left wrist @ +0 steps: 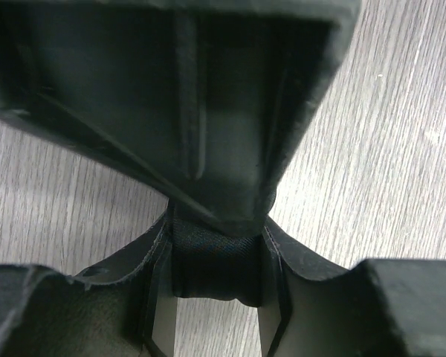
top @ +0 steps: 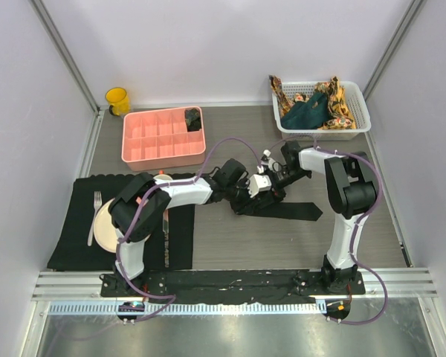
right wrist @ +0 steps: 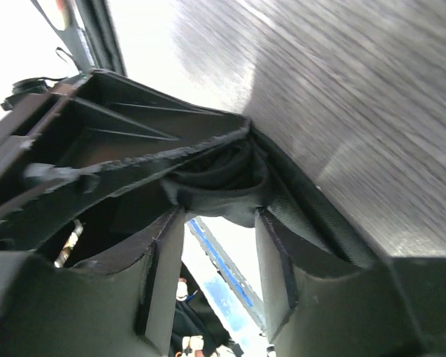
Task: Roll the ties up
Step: Roll the tie at the center of the board.
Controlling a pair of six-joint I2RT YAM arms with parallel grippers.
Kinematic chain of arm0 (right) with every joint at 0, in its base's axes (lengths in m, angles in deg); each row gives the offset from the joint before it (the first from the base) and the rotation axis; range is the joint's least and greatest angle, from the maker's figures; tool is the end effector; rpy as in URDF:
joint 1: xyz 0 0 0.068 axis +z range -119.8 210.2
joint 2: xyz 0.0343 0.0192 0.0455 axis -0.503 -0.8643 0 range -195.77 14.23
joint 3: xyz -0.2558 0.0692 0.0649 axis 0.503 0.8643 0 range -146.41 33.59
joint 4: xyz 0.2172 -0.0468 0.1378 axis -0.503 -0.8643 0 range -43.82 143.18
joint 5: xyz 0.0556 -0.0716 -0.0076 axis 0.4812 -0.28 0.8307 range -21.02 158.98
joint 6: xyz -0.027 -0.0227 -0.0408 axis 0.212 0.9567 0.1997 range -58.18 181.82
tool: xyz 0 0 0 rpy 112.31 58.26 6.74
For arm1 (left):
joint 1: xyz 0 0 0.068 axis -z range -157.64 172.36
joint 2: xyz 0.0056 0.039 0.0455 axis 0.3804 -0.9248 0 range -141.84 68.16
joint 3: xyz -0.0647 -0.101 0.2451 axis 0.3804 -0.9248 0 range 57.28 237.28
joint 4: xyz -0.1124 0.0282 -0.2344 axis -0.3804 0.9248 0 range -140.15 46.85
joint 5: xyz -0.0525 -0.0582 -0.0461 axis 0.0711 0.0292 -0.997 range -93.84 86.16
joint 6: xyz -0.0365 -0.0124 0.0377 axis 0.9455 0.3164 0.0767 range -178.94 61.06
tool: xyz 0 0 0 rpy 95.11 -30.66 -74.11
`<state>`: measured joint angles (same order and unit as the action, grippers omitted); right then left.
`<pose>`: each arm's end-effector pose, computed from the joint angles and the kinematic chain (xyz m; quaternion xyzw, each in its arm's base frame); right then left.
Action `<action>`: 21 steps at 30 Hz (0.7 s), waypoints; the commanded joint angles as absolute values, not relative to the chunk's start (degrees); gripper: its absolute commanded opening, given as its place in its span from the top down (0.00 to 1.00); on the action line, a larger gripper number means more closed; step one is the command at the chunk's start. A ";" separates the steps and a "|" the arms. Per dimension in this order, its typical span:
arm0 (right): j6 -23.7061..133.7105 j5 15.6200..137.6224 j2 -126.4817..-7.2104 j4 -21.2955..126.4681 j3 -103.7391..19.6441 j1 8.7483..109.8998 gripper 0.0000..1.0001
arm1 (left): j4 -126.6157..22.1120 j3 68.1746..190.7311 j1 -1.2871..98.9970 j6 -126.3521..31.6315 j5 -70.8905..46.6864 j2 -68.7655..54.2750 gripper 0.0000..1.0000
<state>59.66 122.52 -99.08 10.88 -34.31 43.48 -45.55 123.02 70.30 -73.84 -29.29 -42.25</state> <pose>0.3272 0.1065 0.1285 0.0955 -0.8876 -0.4486 0.0429 0.2552 -0.3054 0.1509 0.5421 0.7405 -0.2944 0.2667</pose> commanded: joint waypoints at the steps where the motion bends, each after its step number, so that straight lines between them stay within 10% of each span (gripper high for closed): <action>1: 60.15 118.57 -99.58 11.25 -33.21 44.26 0.55 | -39.60 122.06 70.87 -71.68 -26.96 -43.81 0.70; 9: 61.02 112.05 -104.06 13.72 -32.16 44.44 0.99 | -40.66 121.71 71.22 -72.03 -26.78 -43.55 0.60; 21: 62.78 105.02 -106.70 12.84 -32.24 44.44 0.98 | -41.18 122.06 71.22 -73.53 -28.09 -42.59 0.35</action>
<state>59.25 118.74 -103.56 11.10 -33.18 43.89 -45.96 123.02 71.00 -73.09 -28.31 -42.21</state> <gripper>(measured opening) 0.015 0.595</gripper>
